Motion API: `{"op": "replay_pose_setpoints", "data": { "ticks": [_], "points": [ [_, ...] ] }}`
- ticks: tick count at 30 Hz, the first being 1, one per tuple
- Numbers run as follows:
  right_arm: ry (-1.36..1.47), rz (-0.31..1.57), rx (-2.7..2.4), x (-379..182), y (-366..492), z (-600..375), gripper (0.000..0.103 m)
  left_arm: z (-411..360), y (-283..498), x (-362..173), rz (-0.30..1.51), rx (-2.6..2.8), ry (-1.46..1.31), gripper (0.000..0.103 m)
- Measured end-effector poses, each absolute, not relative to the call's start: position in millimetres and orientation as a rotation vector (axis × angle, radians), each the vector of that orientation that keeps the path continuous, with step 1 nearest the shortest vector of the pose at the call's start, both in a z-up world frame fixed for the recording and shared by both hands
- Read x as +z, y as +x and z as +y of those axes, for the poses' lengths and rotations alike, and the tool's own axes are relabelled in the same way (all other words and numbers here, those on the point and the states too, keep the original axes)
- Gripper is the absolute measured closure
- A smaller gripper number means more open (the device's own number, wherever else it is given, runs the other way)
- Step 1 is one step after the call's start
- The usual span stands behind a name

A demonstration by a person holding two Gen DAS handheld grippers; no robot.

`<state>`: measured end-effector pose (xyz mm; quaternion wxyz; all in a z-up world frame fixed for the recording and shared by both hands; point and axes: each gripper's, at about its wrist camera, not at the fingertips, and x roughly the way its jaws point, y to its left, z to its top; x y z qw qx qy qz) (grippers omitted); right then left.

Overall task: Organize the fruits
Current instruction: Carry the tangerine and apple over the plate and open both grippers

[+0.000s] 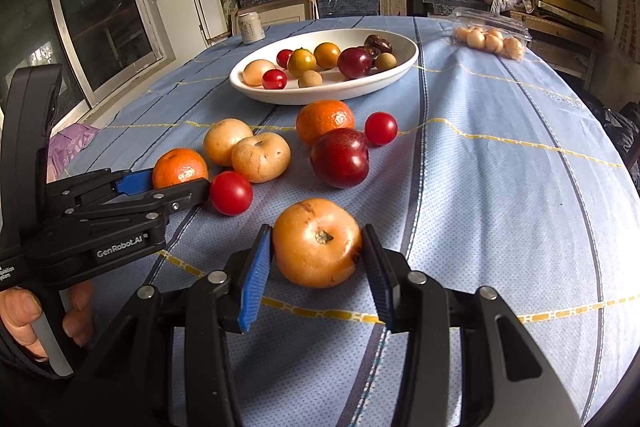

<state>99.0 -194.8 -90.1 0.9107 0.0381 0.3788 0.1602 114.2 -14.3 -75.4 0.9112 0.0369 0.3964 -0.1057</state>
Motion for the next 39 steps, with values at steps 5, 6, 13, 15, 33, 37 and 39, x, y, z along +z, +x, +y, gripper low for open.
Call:
{"op": "replay_pose_setpoints", "data": {
  "ticks": [5, 6, 13, 15, 33, 37, 39],
  "points": [
    [0.085, 0.776, 0.331, -87.6, 97.8, -196.7, 0.059, -7.7, 110.3, -72.4, 0.815, -0.234, 0.039, 0.056],
    [0.084, 0.771, 0.330, -86.2, 96.9, -197.2, 0.059, -7.1, 109.4, -71.4, 0.812, -0.236, 0.037, 0.056],
    [0.086, 0.754, 0.329, -78.0, 94.6, -198.6, 0.059, -5.6, 104.0, -62.2, 0.783, -0.244, 0.037, 0.056],
    [0.085, 0.747, 0.330, -74.2, 94.1, -198.7, 0.059, -4.9, 103.5, -60.6, 0.781, -0.247, 0.035, 0.056],
    [0.036, 0.681, 0.344, 0.3, 159.6, -208.7, 0.059, -1.3, 164.4, -5.4, 0.714, -0.242, 0.038, 0.056],
    [0.020, 0.694, 0.350, 9.4, 193.2, -202.3, 0.059, -8.4, 201.2, 8.4, 0.736, -0.261, 0.030, 0.056],
    [-0.002, 0.691, 0.355, 10.8, 207.3, -196.8, 0.059, -12.8, 223.1, 14.1, 0.741, -0.253, 0.037, 0.055]
  ]
}}
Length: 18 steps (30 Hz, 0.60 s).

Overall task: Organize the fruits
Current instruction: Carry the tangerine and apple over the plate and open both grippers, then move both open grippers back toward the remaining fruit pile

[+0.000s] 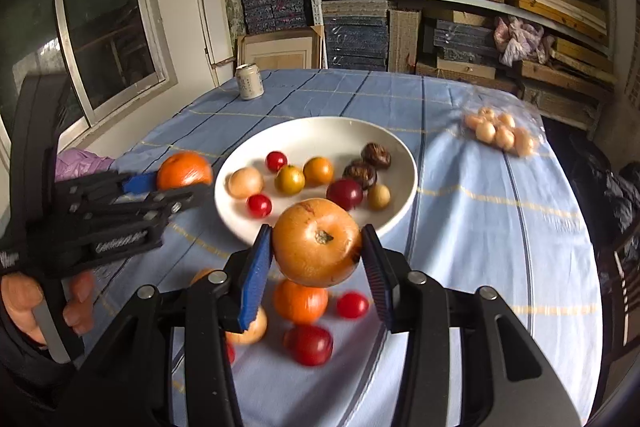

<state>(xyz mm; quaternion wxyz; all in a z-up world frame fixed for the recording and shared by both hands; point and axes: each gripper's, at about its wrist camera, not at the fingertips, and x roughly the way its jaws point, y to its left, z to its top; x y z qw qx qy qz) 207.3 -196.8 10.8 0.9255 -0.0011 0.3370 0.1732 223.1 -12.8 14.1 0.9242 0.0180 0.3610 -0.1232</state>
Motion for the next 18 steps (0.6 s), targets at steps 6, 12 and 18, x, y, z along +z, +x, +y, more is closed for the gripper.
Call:
{"op": "replay_pose_setpoints", "data": {
  "ticks": [6, 12, 18],
  "points": [
    [-0.005, 0.740, 0.354, -9.5, 260.5, -187.8, 0.059, -28.2, 296.9, 8.9, 0.777, -0.215, 0.055, 0.055],
    [-0.026, 0.795, 0.350, -38.4, 299.5, -177.2, 0.059, -39.2, 356.4, -21.4, 0.852, -0.203, 0.058, 0.055],
    [-0.098, 0.766, 0.314, -46.8, 311.5, -171.8, 0.055, -39.8, 371.2, -33.6, 0.868, -0.196, 0.073, 0.048]
  ]
}}
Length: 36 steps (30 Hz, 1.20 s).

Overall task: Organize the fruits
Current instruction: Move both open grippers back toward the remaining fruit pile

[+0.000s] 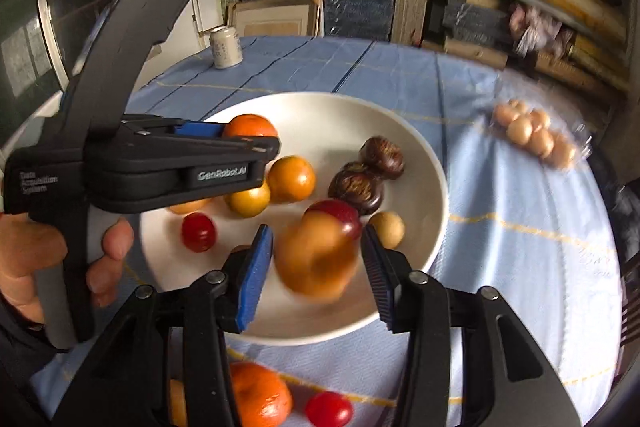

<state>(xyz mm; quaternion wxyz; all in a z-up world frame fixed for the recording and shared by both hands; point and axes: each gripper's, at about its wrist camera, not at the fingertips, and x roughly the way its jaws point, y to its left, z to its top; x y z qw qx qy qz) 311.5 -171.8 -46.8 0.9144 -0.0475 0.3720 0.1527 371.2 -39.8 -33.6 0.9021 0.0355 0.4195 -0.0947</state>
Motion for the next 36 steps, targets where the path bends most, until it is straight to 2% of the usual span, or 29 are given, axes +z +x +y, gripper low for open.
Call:
{"op": "replay_pose_setpoints", "data": {
  "ticks": [2, 7, 9, 11, 18, 20, 22, 29, 36],
  "points": [
    [-0.128, 0.739, 0.296, -44.6, 306.8, -171.1, 0.051, -37.6, 361.7, -25.9, 0.815, -0.174, 0.089, 0.031],
    [-0.106, 0.744, 0.304, -42.3, 281.6, -182.4, 0.051, -25.4, 329.3, -4.1, 0.754, -0.176, 0.066, 0.029],
    [-0.091, 0.748, 0.308, -43.1, 263.4, -191.0, 0.051, -20.2, 309.4, 0.6, 0.732, -0.183, 0.064, 0.023],
    [-0.077, 0.755, 0.313, -44.9, 245.2, -199.8, 0.050, -14.7, 287.7, -1.0, 0.710, -0.177, 0.063, 0.012],
    [-0.064, 0.811, 0.293, -66.6, 189.8, -208.3, 0.050, 0.8, 228.1, -30.7, 0.766, -0.191, 0.062, 0.012],
    [-0.059, 0.798, 0.276, -66.7, 179.8, -207.0, 0.044, 4.6, 215.7, -36.5, 0.779, -0.192, 0.062, 0.012],
    [-0.039, 0.792, 0.266, -66.3, 170.1, -205.0, 0.044, 6.4, 203.4, -39.4, 0.788, -0.186, 0.072, 0.012],
    [-0.093, 0.772, 0.229, -71.2, 154.5, -192.9, 0.043, 16.5, 159.1, -34.4, 0.748, -0.189, 0.055, 0.012],
    [-0.062, 0.798, 0.234, -78.8, 153.5, -188.2, 0.040, 19.5, 135.3, -49.1, 0.783, -0.201, 0.003, 0.012]
  ]
}}
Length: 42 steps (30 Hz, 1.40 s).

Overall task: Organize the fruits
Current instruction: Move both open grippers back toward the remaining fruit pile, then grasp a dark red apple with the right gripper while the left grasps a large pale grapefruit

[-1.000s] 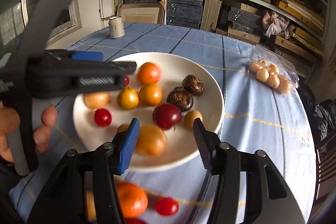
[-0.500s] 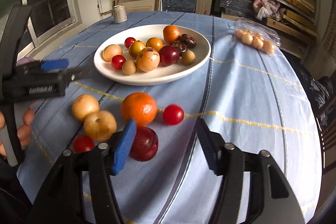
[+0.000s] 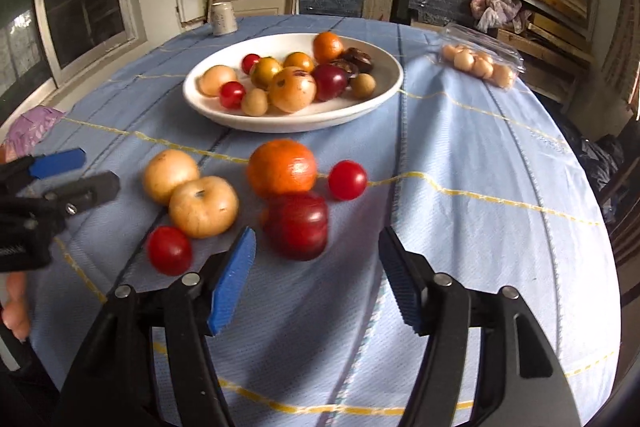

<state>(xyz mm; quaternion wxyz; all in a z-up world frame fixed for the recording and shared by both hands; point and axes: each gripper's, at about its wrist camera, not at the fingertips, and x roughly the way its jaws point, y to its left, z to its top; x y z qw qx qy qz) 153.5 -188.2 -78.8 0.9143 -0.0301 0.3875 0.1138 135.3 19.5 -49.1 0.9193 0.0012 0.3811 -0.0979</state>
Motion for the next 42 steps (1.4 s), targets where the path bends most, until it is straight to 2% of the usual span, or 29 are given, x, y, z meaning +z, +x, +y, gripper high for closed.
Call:
{"op": "replay_pose_setpoints", "data": {
  "ticks": [7, 13, 14, 16, 18, 19, 26, 42],
  "points": [
    [-0.117, 0.771, 0.232, -73.9, 139.4, -177.1, 0.040, 30.7, 126.0, -48.9, 0.791, -0.193, -0.031, 0.012],
    [-0.063, 0.808, 0.224, -82.4, 160.7, -180.7, 0.042, 23.0, 121.9, -52.5, 0.805, -0.209, -0.008, 0.012],
    [-0.042, 0.825, 0.233, -84.4, 166.1, -181.7, 0.047, 21.9, 122.0, -53.6, 0.808, -0.212, -0.007, 0.012],
    [-0.012, 0.842, 0.241, -87.1, 172.9, -182.4, 0.050, 18.6, 123.4, -55.7, 0.818, -0.214, 0.004, 0.012],
    [0.001, 0.852, 0.257, -88.6, 176.8, -181.0, 0.063, 16.3, 124.8, -56.8, 0.820, -0.214, 0.013, 0.012],
    [-0.007, 0.850, 0.255, -88.5, 176.4, -179.9, 0.064, 15.6, 126.0, -56.7, 0.819, -0.212, 0.017, 0.012],
    [-0.111, 0.770, 0.204, -79.9, 163.2, -170.4, 0.064, 6.0, 147.0, -54.2, 0.827, -0.183, 0.014, 0.012],
    [-0.091, 0.694, 0.188, -69.9, 154.4, -178.3, 0.064, -10.2, 177.9, -64.1, 0.848, -0.114, 0.057, 0.011]
  ]
}}
